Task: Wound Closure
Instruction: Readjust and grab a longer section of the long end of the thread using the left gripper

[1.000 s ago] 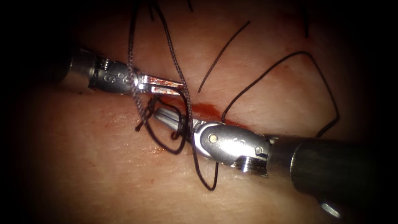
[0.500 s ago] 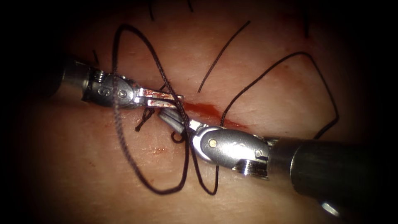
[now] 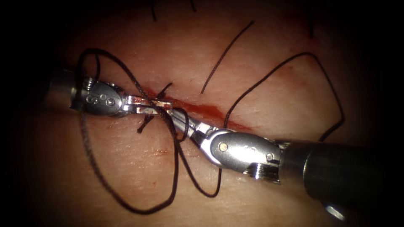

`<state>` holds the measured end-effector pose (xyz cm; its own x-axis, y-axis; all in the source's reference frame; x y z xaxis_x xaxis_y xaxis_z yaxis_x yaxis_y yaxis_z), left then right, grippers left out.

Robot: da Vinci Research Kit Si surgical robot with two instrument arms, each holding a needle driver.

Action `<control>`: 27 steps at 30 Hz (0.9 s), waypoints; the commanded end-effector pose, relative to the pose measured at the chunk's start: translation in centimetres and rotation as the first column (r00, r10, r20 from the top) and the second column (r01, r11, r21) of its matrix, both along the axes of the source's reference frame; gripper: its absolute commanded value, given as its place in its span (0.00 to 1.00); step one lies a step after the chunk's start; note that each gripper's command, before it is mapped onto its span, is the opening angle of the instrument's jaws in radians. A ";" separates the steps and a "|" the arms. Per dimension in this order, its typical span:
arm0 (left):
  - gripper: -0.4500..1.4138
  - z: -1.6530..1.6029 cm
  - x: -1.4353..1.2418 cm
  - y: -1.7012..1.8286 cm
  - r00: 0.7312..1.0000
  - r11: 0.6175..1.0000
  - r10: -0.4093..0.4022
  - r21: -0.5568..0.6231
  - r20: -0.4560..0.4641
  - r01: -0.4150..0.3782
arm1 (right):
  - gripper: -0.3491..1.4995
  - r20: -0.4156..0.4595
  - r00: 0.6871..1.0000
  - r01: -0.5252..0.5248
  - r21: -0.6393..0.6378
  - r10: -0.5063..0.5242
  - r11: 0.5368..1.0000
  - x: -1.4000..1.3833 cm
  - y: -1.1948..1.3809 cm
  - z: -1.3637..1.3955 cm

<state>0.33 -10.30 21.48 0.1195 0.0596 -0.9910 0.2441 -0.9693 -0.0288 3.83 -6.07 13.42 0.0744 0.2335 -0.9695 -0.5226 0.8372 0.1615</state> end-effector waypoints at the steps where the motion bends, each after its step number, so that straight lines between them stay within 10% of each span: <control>1: 0.00 0.06 -0.03 -0.08 1.000 1.000 -0.001 0.001 0.008 0.001 | 0.00 -0.004 1.000 -0.003 -0.001 0.003 1.000 0.06 -0.02 0.06; 27: 0.00 0.20 0.03 -0.08 1.000 1.000 -0.021 -0.014 -0.007 0.021 | 0.00 -0.027 0.999 0.029 -0.011 -0.029 1.000 0.22 -0.10 0.00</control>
<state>0.43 -10.27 21.63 0.1101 0.0419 -0.9930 0.2209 -0.9752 -0.0166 3.98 -6.14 13.37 0.0556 0.2239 -0.9730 -0.4902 0.8551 0.1688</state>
